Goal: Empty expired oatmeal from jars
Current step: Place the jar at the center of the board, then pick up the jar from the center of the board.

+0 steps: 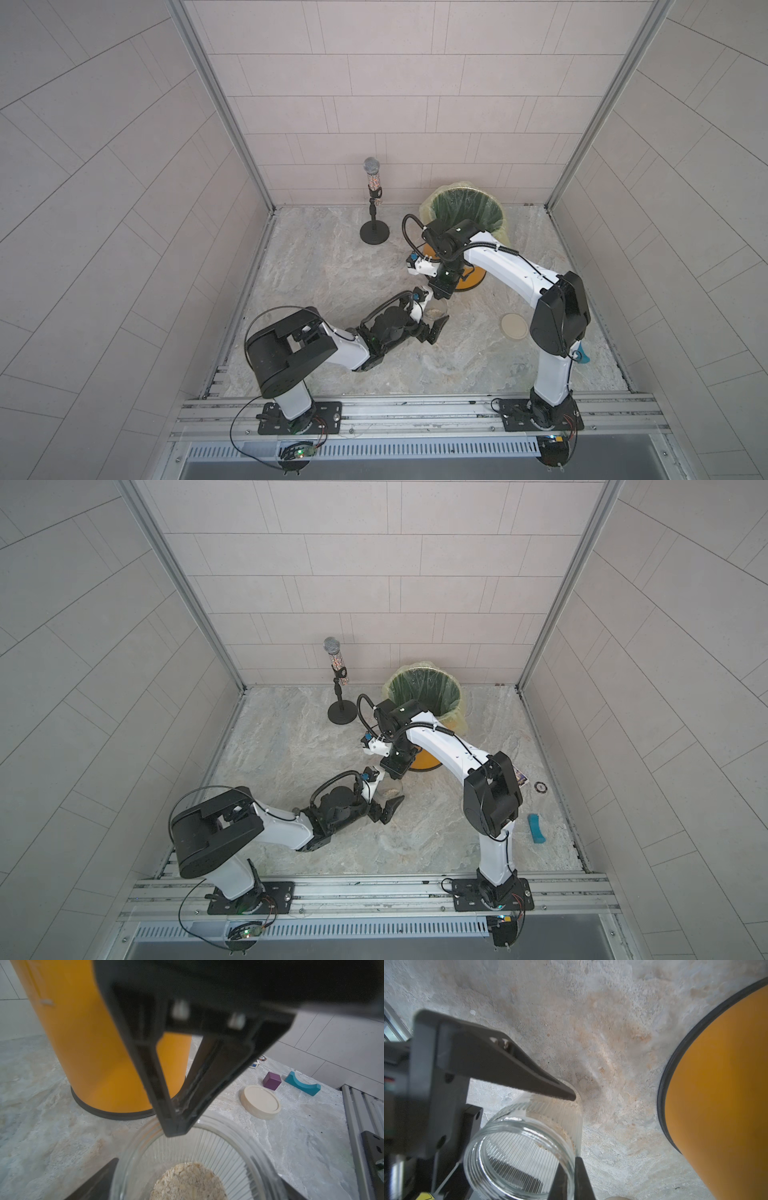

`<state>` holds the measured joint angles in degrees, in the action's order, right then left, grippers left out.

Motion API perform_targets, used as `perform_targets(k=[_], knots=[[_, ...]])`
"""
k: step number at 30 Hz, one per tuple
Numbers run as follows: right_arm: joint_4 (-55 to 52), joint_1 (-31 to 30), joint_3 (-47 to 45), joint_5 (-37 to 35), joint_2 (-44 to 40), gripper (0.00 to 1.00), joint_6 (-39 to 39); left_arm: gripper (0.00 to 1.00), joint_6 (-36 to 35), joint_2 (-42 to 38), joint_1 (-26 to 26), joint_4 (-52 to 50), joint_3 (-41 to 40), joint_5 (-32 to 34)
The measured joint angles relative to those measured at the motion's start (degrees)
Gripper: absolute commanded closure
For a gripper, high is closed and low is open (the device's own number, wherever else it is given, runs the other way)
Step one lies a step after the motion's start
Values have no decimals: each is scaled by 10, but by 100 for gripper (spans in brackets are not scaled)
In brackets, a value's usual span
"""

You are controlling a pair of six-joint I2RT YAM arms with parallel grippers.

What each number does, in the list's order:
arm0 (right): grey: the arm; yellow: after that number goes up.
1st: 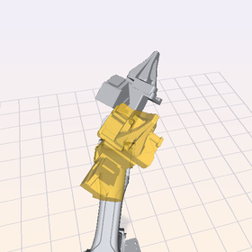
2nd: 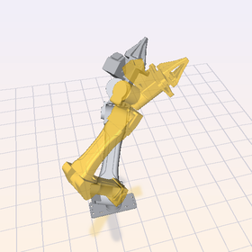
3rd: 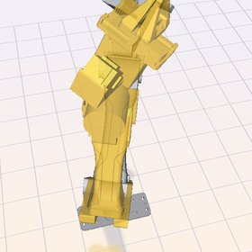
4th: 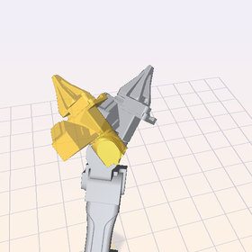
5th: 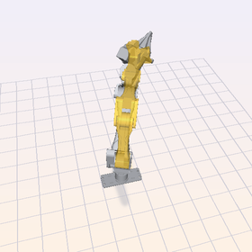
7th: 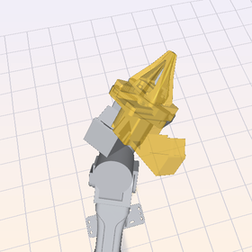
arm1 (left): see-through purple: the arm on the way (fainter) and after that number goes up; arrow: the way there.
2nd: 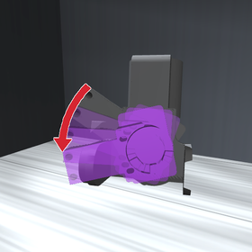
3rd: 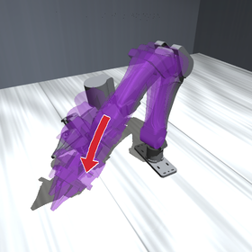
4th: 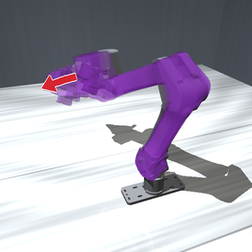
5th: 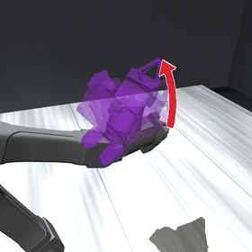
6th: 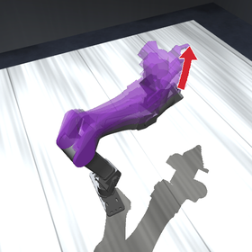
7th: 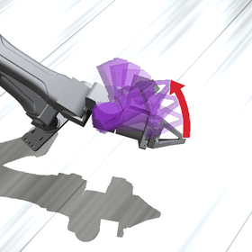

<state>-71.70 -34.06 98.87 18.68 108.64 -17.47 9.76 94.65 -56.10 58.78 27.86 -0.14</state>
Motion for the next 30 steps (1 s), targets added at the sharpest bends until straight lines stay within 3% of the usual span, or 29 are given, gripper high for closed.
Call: perform_targets(k=[2,5,13,14,15,23,30], knots=[[1,0,0,1,0,98,2,0,5,-20,0,-22,1,-3],[3,0,-5,6,-3,79,3,0,12,-67,0,-74,1,-7],[7,-4,-35,27,-4,25,6,0,26,-233,0,-279,32,3],[6,-4,-34,29,-4,9,10,0,27,-245,0,-306,40,5],[6,-4,-32,30,-4,1,10,0,28,-255,1,-333,49,8],[-2,3,20,44,-17,1,12,0,35,-313,2,-461,61,32],[-9,10,5,37,-107,0,12,0,52,-334,34,-522,69,31]])
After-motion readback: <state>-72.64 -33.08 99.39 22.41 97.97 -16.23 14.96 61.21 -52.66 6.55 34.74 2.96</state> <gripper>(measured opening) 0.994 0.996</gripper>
